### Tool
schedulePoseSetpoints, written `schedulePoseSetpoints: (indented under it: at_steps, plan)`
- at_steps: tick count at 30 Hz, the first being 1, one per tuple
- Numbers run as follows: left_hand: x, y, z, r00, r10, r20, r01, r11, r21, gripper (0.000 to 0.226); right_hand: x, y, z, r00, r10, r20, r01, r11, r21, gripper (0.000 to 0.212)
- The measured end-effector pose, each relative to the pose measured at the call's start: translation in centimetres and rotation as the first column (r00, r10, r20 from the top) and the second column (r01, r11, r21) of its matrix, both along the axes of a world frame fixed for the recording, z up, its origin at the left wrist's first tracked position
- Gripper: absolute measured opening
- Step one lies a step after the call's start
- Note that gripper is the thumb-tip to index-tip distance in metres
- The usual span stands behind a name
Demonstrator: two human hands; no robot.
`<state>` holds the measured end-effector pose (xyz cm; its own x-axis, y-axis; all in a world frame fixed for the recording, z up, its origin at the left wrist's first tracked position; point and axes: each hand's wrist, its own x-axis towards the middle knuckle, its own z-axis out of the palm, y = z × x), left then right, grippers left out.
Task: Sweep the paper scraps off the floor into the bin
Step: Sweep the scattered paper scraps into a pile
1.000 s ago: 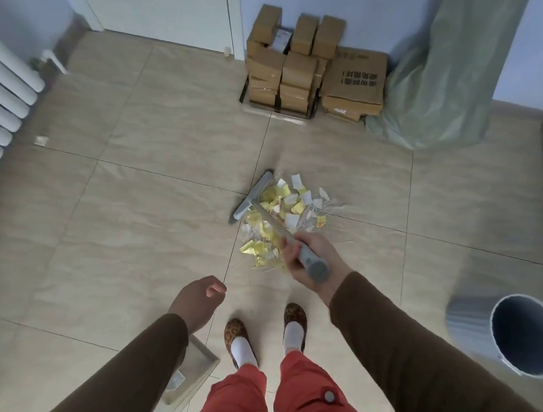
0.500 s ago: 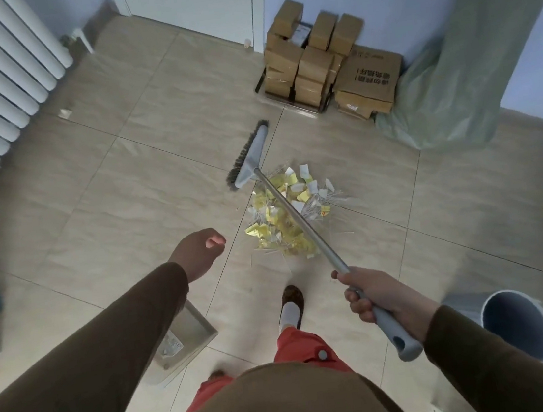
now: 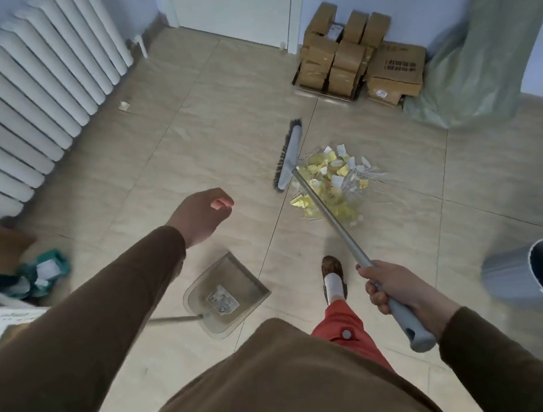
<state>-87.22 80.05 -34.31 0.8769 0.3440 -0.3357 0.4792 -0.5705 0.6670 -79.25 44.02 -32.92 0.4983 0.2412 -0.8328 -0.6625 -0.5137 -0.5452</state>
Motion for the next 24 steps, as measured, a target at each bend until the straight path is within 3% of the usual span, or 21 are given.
schedulePoseSetpoints:
  at_steps: [6,13,15,21,24]
  plan:
    - [-10.5,3.0,2.7,0.997,0.075,0.032,-0.077,0.996,0.049,0.015,-8.8,1.6,2.4,1.0,0.003,0.015,-0.003,1.0,0.03,0.014]
    - [-14.9,5.4,4.3,0.992,0.119,-0.049,-0.112,0.986,0.12,0.022,-10.4,1.7,3.8,0.999,0.035,0.036,-0.036,0.999,0.022,0.017]
    - [-23.2,5.6,4.1,0.976,0.187,-0.11,-0.172,0.976,0.136,0.029,-16.0,1.9,3.7,0.996,0.088,0.024,-0.089,0.996,0.026,0.016]
    - [-25.1,4.6,2.2,0.943,0.247,-0.223,-0.231,0.968,0.098,0.063,-16.6,1.6,4.1,0.993,0.115,0.025,-0.115,0.993,0.017,0.013]
    - [-25.9,3.9,0.9,0.921,0.271,-0.279,-0.261,0.963,0.072,0.068,-17.7,1.3,3.9,0.992,0.121,0.019,-0.122,0.992,0.014,0.015]
